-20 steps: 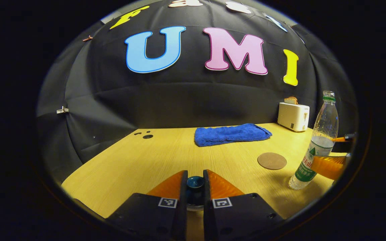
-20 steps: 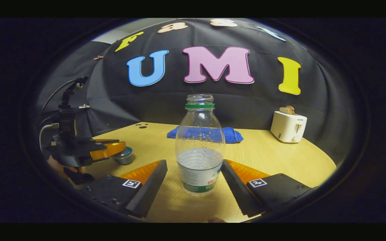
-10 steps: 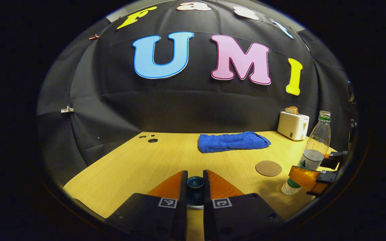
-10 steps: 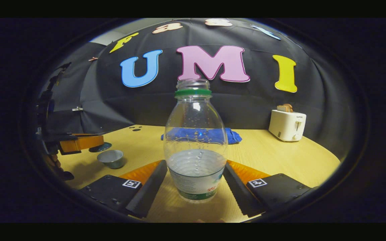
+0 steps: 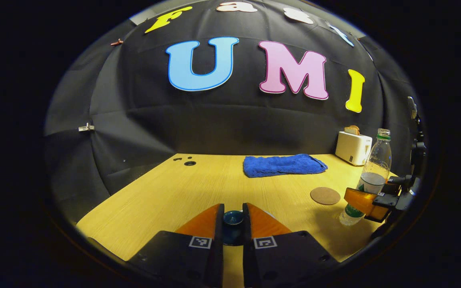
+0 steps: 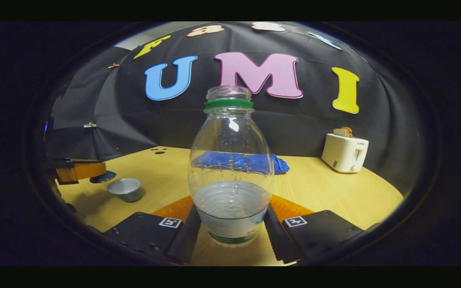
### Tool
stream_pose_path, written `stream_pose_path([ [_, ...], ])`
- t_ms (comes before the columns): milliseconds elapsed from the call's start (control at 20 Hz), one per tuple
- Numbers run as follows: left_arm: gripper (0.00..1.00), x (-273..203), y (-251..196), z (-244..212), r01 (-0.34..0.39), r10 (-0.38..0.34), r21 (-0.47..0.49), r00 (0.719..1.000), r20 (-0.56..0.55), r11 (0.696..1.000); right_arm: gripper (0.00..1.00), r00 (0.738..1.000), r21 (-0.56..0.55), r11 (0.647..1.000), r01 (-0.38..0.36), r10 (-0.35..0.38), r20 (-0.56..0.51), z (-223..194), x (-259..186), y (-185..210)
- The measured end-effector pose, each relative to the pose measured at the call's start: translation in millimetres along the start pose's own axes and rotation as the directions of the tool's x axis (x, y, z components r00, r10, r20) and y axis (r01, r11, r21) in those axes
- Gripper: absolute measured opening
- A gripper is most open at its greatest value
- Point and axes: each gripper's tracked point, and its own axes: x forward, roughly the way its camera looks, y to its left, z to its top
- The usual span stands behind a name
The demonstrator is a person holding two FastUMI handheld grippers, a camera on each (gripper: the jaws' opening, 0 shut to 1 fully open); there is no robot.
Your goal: Open the teacup lid with one hand, grasp the water bottle and pour water into the teacup with the other hand; after pouring, place the water bottle on the coaster and then close the teacup lid.
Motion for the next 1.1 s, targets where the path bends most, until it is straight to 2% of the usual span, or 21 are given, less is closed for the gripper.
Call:
stream_pose_path([
  [100, 0.23, -3, 9, 2, -0.014, 0.014, -0.026, 1.000, 0.001, 1.000, 0.75, 1.000, -0.067, 0.998, -0.012, 0.011, -0.017, 2, 3, 2],
  [150, 0.20, -5, 13, 4, -0.017, 0.018, -0.039, 1.000, 0.007, 0.999, 0.75, 1.000, -0.106, 0.994, -0.015, 0.012, -0.022, 6, 4, 1],
  [200, 0.23, -8, 17, 11, -0.022, 0.023, -0.053, 1.000, 0.019, 0.998, 0.75, 1.000, -0.156, 0.988, -0.015, 0.011, -0.026, 10, 8, 2],
  [250, 0.19, -11, 22, 14, -0.026, 0.027, -0.061, 0.999, 0.026, 0.998, 0.75, 1.000, -0.206, 0.979, -0.012, 0.007, -0.027, 16, 11, 1],
  [300, 0.24, -14, 27, 18, -0.030, 0.032, -0.067, 0.999, 0.033, 0.997, 0.75, 1.000, -0.266, 0.964, -0.007, -0.001, -0.030, 21, 13, 0],
  [400, 0.24, -18, 39, 25, -0.041, 0.045, -0.070, 0.998, 0.045, 0.997, 0.75, 1.000, -0.376, 0.927, 0.005, -0.015, -0.024, 30, 21, 2],
  [500, 0.24, -23, 53, 28, -0.055, 0.059, -0.068, 0.997, 0.050, 0.996, 0.74, 1.000, -0.470, 0.883, 0.011, -0.018, -0.011, 37, 29, 8],
  [550, 0.20, -25, 61, 30, -0.061, 0.065, -0.065, 0.997, 0.051, 0.996, 0.75, 1.000, -0.512, 0.859, 0.009, -0.016, -0.008, 40, 32, 12],
  [700, 0.23, -31, 83, 31, -0.083, 0.085, -0.046, 0.995, 0.053, 0.996, 0.75, 1.000, -0.614, 0.789, -0.001, 0.003, 0.002, 41, 40, 26],
  [750, 0.23, -31, 89, 30, -0.085, 0.087, -0.043, 0.995, 0.053, 0.995, 0.79, 1.000, -0.642, 0.767, -0.006, 0.014, 0.007, 42, 44, 33],
  [800, 0.24, -31, 93, 30, -0.085, 0.087, -0.042, 0.995, 0.051, 0.995, 0.75, 1.000, -0.672, 0.740, -0.006, 0.024, 0.016, 43, 45, 37],
  [850, 0.24, -32, 98, 28, -0.085, 0.087, -0.042, 0.995, 0.050, 0.995, 0.79, 0.999, -0.703, 0.711, -0.008, 0.036, 0.026, 45, 47, 43],
  [900, 0.24, -32, 102, 27, -0.085, 0.087, -0.042, 0.995, 0.047, 0.995, 0.75, 0.998, -0.733, 0.680, -0.009, 0.050, 0.034, 47, 50, 47],
  [1000, 0.24, -31, 110, 22, -0.086, 0.088, -0.042, 0.995, 0.044, 0.995, 0.75, 0.996, -0.786, 0.618, 0.006, 0.068, 0.061, 50, 55, 58],
  [1100, 0.24, -29, 115, 17, -0.088, 0.089, -0.039, 0.995, 0.038, 0.995, 0.75, 0.994, -0.820, 0.572, 0.017, 0.081, 0.077, 50, 60, 63],
])
